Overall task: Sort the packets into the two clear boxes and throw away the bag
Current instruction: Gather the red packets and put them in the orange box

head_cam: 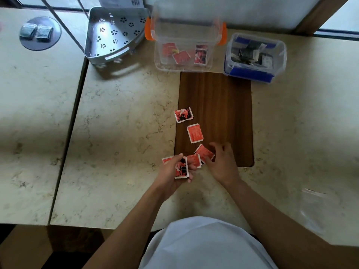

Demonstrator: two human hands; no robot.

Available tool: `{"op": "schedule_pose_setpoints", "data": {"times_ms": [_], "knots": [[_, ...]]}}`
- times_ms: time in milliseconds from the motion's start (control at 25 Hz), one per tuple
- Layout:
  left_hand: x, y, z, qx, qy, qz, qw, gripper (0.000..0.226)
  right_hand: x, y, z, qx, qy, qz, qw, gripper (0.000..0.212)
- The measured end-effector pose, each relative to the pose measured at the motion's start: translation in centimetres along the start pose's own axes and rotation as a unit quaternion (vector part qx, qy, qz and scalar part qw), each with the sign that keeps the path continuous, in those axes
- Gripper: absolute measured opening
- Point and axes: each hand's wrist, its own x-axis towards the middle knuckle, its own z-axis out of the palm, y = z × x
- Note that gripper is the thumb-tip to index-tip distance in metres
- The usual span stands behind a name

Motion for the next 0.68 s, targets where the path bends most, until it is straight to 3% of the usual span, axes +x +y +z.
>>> {"op": "schedule_pose_setpoints", "data": {"times_ms": [120, 280, 360, 560, 680], "knots": [[-0.3, 0.2, -0.5, -0.012, -0.005, 0.008, 1.000, 0.045, 0.0, 0.1, -0.1, 0.000, 0.023, -0.021, 1.000, 0.028], [0.1, 0.0, -0.4, -0.047, -0.002, 0.008, 0.999, 0.051, -1.2, -1.0, -1.2, 0.147, 0.034, 0.038, 0.988, 0.019], [0.5, -0.3, -0.1, -0.053, -0.001, 0.012, 0.999, 0.057, -2.3, -2.2, -1.7, 0.195, 0.047, 0.009, 0.980, 0.017], [0.9, -0.7, 1.0, -0.085, 0.008, 0.003, 0.996, 0.065, -4.8, -4.7, -0.1, 0.167, -0.095, -0.152, 0.970, 0.011], [1.1, -0.9, 0.1, -0.147, 0.003, -0.005, 0.989, 0.072, -5.0, -5.1, 0.3, 0.167, -0.108, -0.157, 0.967, 0.011]]}}
